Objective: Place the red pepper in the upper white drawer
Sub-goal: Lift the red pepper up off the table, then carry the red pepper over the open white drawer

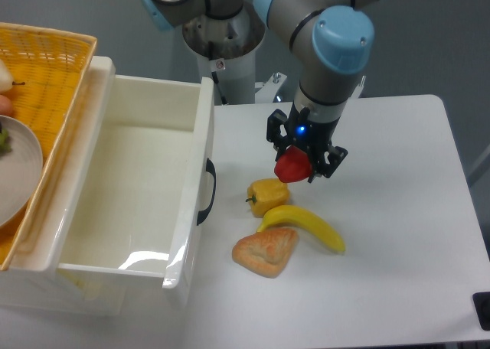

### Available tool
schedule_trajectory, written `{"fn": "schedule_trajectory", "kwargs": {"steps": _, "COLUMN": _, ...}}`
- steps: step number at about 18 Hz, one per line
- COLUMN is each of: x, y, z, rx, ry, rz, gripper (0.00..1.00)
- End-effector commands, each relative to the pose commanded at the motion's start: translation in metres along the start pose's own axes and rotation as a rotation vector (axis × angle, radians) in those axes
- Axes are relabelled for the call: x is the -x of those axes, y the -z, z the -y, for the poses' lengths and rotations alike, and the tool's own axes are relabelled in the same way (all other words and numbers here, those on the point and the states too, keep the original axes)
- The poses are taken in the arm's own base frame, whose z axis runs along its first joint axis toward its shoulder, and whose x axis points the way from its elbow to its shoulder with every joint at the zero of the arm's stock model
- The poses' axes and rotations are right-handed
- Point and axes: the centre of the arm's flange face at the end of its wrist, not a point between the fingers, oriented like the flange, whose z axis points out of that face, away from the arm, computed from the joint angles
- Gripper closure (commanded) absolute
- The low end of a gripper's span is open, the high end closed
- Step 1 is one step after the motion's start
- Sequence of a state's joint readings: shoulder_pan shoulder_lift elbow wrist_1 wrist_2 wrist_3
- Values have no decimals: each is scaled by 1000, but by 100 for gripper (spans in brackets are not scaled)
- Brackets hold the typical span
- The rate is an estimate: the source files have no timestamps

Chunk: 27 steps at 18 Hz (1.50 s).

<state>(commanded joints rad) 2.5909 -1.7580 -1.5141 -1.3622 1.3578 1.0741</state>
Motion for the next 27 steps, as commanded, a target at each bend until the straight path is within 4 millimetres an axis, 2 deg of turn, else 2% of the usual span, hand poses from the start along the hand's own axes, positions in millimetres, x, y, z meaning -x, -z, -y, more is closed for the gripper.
{"fn": "schedule_trajectory", "kwargs": {"steps": 5, "x": -6, "y": 26, "z": 6, "rx": -135, "ry": 175, "rz": -28, "gripper": 55}}
{"fn": "schedule_trajectory", "kwargs": {"steps": 12, "x": -26, "y": 45, "z": 15, "rx": -203, "ry": 205, "rz": -51, "gripper": 55}}
{"fn": "schedule_trajectory", "kwargs": {"steps": 20, "x": -65, "y": 42, "z": 44, "rx": -209, "ry": 147, "rz": -84, "gripper": 55}}
{"fn": "schedule_trajectory", "kwargs": {"steps": 27, "x": -86, "y": 55, "z": 54, "rx": -241, "ry": 118, "rz": -95, "gripper": 55}}
